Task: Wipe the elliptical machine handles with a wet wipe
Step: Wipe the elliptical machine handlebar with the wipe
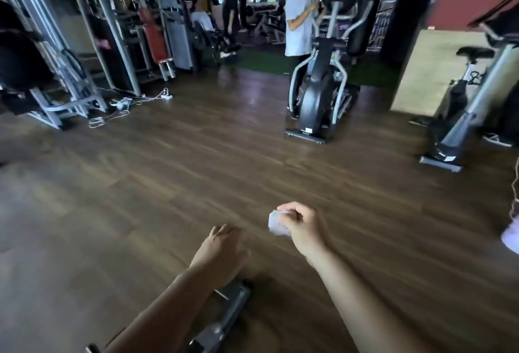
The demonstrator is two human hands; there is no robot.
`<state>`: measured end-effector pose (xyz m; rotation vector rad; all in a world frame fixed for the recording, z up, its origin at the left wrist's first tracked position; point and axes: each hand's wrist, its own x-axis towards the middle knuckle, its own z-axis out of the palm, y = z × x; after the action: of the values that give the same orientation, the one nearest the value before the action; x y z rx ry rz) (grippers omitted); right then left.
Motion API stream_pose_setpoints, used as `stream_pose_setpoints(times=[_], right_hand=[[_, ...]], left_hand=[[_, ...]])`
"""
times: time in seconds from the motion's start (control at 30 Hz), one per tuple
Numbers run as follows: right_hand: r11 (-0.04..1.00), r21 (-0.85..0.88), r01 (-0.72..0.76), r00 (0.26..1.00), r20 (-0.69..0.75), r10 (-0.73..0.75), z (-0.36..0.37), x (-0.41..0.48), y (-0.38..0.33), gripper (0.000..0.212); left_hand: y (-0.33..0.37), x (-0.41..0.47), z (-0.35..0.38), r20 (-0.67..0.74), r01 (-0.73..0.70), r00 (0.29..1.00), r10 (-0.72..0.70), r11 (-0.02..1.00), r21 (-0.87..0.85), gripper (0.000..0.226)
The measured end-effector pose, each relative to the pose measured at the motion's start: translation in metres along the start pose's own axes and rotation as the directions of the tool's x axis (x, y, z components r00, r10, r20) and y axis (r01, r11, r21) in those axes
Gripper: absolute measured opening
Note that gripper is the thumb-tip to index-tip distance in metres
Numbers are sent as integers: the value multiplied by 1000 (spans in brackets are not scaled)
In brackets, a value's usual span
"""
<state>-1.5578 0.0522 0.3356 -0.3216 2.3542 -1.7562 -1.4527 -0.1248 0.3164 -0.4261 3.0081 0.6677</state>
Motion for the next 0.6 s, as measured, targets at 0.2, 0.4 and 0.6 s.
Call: stream_pose_setpoints(times=[0.2, 0.4, 0.6], right_hand=[[996, -84, -16, 999, -41, 13, -55, 124, 9, 16], [999, 8, -42, 999, 27, 42, -35, 264, 16, 19], [996, 57, -62, 992, 113, 55, 30, 404, 11, 19]], left_hand=[[47, 137, 14, 9, -79, 997, 79, 997, -17, 52], [30, 273, 24, 0, -46, 999, 46, 999, 30, 47], [-24, 395, 2, -13, 51, 999, -51, 998, 28, 45]])
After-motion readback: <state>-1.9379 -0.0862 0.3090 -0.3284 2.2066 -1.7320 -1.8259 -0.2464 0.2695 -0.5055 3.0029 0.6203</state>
